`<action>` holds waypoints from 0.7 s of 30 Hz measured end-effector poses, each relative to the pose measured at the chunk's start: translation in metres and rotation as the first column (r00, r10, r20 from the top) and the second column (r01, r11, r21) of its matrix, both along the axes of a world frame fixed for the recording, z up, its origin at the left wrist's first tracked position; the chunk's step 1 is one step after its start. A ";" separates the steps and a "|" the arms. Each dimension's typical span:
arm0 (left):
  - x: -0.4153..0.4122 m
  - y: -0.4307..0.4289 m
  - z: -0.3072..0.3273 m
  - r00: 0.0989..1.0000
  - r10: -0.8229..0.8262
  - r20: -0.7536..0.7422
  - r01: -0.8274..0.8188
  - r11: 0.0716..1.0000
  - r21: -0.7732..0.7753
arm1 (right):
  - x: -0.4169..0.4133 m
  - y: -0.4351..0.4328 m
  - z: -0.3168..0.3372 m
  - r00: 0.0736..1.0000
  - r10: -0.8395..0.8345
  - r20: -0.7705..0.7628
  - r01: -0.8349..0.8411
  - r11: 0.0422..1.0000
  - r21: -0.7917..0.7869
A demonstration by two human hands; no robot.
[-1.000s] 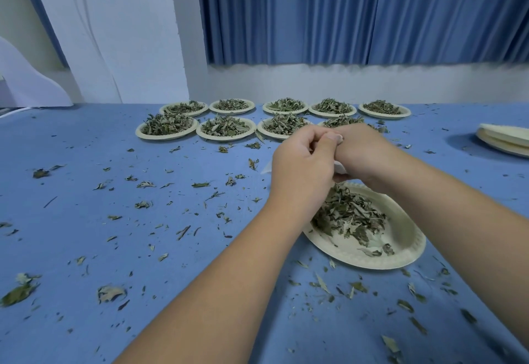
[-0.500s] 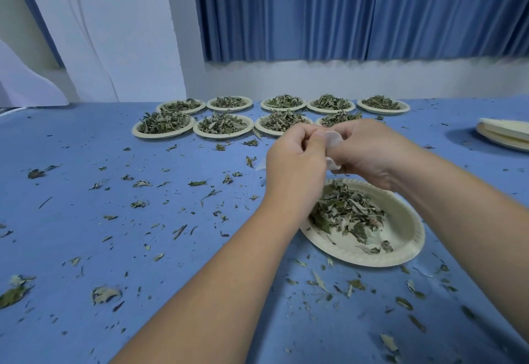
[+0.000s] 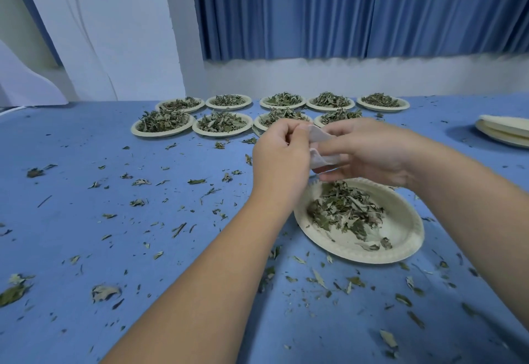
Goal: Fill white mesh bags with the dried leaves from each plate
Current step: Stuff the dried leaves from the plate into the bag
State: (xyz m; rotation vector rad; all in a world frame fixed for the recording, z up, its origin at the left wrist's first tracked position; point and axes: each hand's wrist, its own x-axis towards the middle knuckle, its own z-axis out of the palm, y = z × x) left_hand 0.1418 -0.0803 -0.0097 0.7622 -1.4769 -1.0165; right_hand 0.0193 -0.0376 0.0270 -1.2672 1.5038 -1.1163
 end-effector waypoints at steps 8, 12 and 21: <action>-0.004 0.009 0.000 0.992 -0.123 -0.024 0.123 0.992 0.010 | 0.007 -0.014 -0.006 0.971 -0.220 -0.091 0.213 0.973 -0.088; -0.007 0.015 0.002 0.987 -0.156 -0.033 0.157 0.987 0.018 | 0.012 -0.021 -0.011 0.946 -0.286 -0.155 0.272 0.957 -0.102; 0.002 -0.001 -0.001 0.999 -0.003 0.046 0.007 0.997 -0.080 | -0.007 0.015 -0.020 0.906 -0.270 -0.327 0.164 0.934 -0.318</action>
